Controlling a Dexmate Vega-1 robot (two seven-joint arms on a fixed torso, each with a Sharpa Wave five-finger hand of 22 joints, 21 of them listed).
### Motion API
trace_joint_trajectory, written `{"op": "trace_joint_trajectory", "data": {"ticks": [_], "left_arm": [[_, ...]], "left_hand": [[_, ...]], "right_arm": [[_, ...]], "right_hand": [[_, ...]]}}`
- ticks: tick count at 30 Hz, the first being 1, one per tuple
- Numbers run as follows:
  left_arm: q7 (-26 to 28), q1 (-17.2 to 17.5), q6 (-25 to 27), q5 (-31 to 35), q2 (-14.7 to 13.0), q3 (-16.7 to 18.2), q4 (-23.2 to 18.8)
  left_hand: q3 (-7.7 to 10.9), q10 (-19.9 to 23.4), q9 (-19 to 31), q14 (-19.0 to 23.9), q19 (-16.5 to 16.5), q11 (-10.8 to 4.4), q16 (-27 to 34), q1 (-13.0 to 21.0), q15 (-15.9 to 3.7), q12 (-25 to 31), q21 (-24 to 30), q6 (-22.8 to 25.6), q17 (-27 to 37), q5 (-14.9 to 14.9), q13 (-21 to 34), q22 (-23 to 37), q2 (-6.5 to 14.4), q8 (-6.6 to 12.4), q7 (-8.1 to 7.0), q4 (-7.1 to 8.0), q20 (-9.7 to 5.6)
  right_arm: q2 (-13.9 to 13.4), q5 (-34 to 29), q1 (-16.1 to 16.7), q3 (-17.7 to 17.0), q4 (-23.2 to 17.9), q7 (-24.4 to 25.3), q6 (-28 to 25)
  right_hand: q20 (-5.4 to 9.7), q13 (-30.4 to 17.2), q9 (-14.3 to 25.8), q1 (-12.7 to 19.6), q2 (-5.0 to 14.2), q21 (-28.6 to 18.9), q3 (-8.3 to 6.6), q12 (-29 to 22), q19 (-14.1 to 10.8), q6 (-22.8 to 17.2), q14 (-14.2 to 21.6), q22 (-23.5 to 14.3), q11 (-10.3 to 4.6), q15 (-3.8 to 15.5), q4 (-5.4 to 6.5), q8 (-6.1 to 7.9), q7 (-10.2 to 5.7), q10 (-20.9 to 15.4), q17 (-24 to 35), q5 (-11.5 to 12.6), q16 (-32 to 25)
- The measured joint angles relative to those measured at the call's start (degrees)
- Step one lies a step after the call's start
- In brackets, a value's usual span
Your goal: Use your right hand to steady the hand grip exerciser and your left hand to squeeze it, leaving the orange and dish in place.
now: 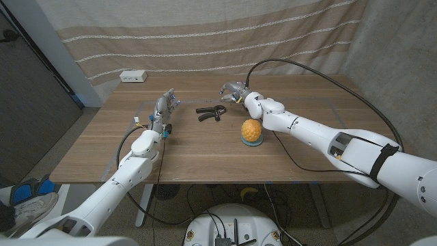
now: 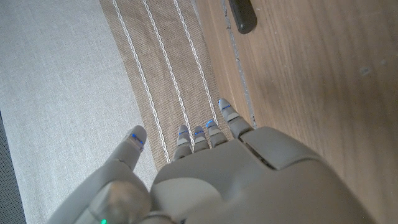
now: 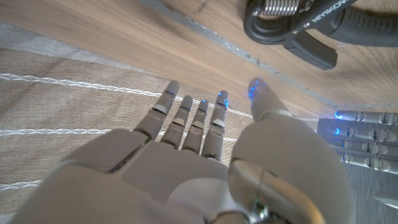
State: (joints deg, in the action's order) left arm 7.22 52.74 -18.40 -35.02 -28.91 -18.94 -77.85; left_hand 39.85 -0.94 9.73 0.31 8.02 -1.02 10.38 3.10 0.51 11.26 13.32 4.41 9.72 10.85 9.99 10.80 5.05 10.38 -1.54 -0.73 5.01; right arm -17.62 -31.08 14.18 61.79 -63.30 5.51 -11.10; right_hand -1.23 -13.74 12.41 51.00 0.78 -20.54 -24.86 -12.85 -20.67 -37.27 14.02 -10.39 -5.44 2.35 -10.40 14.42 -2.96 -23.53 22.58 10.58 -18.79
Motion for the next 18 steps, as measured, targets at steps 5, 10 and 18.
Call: {"op": "trace_joint_trajectory", "data": {"ticks": [5,10,18], "left_arm": [[-0.1,0.0,0.0,-0.1,-0.1,0.1,-0.1],[-0.1,0.1,0.0,-0.2,-0.2,0.1,-0.1],[-0.3,0.1,0.0,-0.4,-0.2,0.3,-0.1]], "left_hand": [[0.0,0.0,0.0,0.0,0.0,0.0,0.0,0.0,0.0,0.0,0.0,0.0,0.0,0.0,0.0,0.0,0.0,0.0,0.0,0.0,0.0],[0.0,0.0,0.0,0.0,0.0,0.0,0.0,-0.2,0.0,0.0,0.0,0.0,0.0,0.0,0.0,0.0,0.2,0.0,0.0,0.0,0.0],[0.0,0.0,0.0,0.0,0.0,0.0,0.0,-0.4,0.0,0.0,0.0,0.0,0.0,0.0,0.0,0.0,-0.1,0.0,0.0,0.0,0.0]], "right_arm": [[0.5,0.0,-0.4,0.7,1.0,0.0,-0.1],[1.0,-0.1,-0.7,1.2,1.9,-0.4,-0.3],[2.1,0.1,-1.4,2.1,3.8,-0.9,-0.2]], "right_hand": [[0.0,-0.3,0.5,0.5,0.52,0.0,0.12,0.0,0.0,-0.2,-0.3,0.0,0.0,-0.31,0.12,0.43,0.19,0.0,0.0,-0.2,0.0],[0.0,-0.3,0.8,0.5,0.52,0.2,0.52,0.0,0.0,-0.2,-0.4,-0.2,0.0,-0.18,0.52,0.45,0.19,0.0,0.0,-0.4,0.0],[0.0,-0.5,1.2,0.5,0.51,0.2,0.98,0.0,0.0,0.1,-0.9,-0.2,0.11,-0.23,0.76,0.65,0.52,0.7,0.0,-0.4,0.0]]}}
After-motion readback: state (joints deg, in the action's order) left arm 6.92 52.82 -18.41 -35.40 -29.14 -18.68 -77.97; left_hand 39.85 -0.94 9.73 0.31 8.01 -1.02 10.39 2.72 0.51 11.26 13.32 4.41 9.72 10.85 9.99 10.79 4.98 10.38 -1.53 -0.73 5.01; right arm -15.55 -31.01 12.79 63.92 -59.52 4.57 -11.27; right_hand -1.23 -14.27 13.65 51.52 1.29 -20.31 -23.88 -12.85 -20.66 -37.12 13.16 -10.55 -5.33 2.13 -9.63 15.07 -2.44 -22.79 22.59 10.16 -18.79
